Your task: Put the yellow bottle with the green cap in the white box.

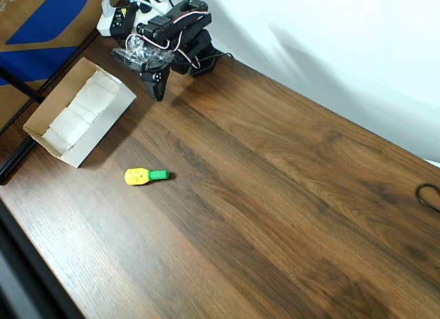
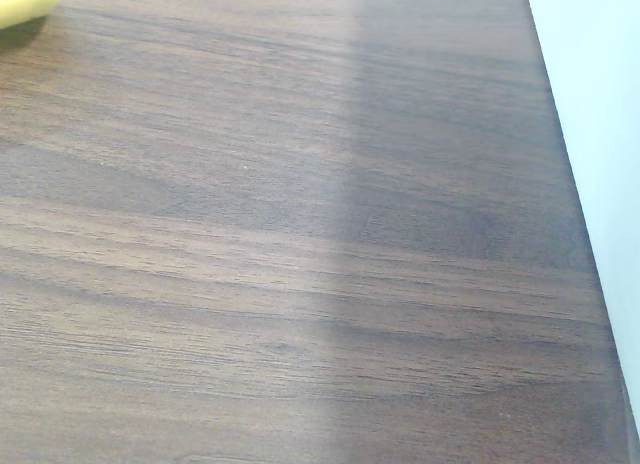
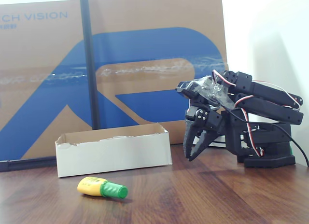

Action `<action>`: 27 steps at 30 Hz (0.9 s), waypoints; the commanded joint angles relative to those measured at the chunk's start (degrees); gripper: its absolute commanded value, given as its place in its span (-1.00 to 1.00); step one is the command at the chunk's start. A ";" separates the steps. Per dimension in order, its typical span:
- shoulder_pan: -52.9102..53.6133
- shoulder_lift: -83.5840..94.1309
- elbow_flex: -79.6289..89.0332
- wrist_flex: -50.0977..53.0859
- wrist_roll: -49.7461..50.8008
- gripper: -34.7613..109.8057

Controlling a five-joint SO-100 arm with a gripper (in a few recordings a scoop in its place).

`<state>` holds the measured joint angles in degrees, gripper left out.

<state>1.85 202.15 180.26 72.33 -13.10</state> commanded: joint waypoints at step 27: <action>-7.65 -20.83 -21.01 -5.19 6.77 -0.52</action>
<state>-4.31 180.62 163.56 67.59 -5.80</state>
